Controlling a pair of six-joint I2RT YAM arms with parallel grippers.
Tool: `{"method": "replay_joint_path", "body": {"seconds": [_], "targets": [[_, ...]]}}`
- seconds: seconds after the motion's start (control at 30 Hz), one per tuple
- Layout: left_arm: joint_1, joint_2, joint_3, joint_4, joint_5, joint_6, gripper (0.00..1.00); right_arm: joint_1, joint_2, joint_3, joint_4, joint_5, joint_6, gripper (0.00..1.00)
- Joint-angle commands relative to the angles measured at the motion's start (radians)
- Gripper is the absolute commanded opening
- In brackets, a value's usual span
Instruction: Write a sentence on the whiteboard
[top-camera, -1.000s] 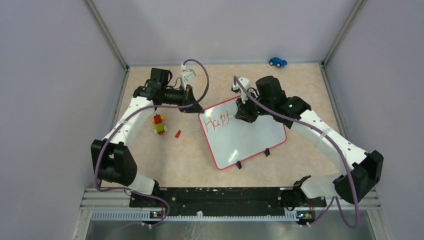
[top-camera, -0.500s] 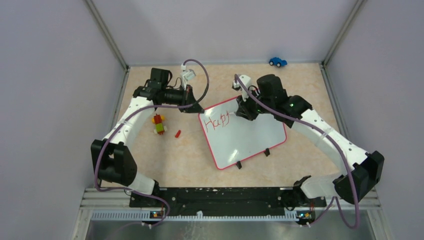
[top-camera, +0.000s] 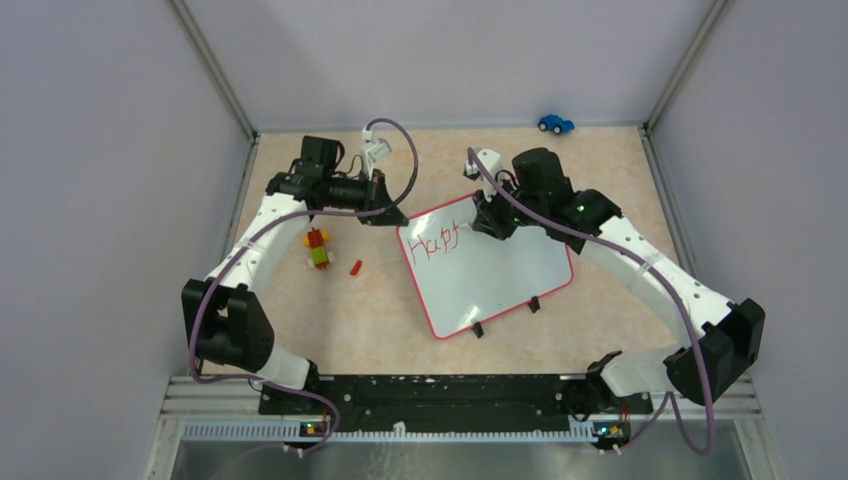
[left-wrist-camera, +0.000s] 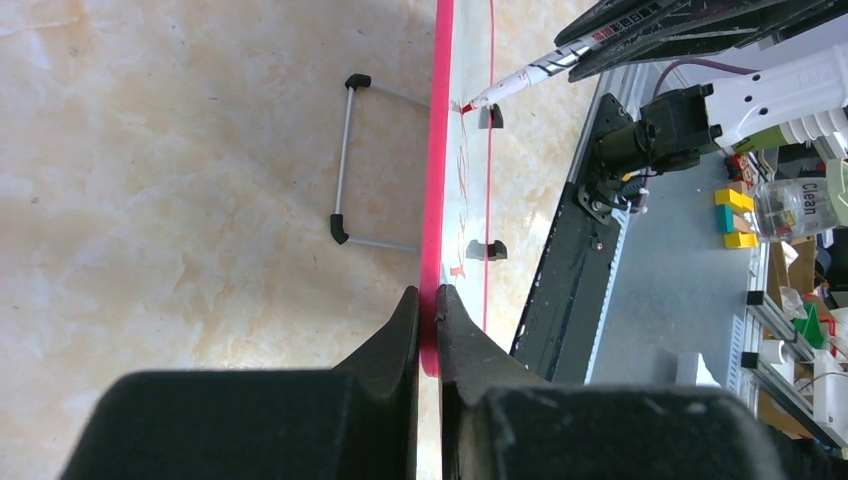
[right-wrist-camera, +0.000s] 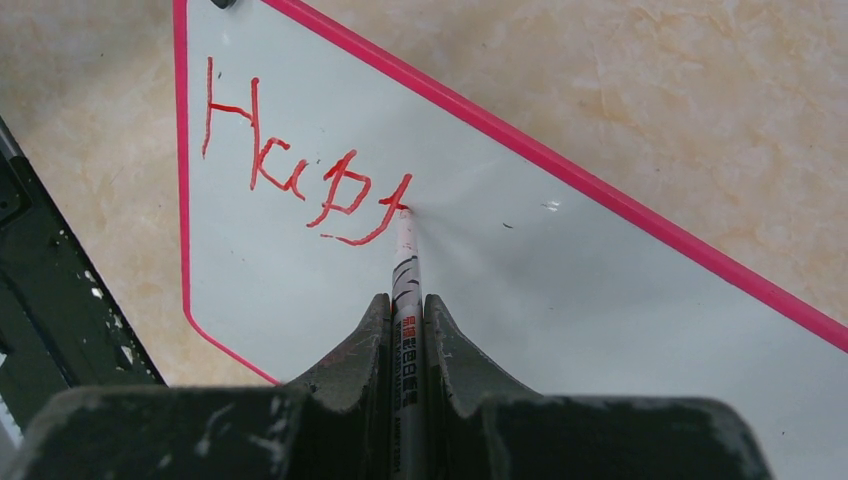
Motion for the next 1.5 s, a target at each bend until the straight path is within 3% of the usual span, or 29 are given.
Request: {"method": "replay_joint_path", "body": {"seconds": [0.0, 0.6, 1.13, 1.47], "targets": [[-0.037, 0.004, -0.014, -0.039, -0.008, 0.025, 0.0, -0.03, -0.014, 0.046, 0.027, 0.033, -0.018, 0.0], [-0.037, 0.01, -0.018, -0.037, -0.006, 0.027, 0.0, -0.033, -0.055, -0.063, 0.008, -0.02, -0.009, 0.0], [-0.037, 0.004, -0.02, -0.039, -0.011, 0.031, 0.0, 0.013, -0.033, -0.015, 0.011, -0.069, 0.008, 0.0], [-0.037, 0.004, -0.02, -0.039, -0.007, 0.041, 0.0, -0.061, -0.094, -0.014, -0.019, -0.179, -0.003, 0.0]]}}
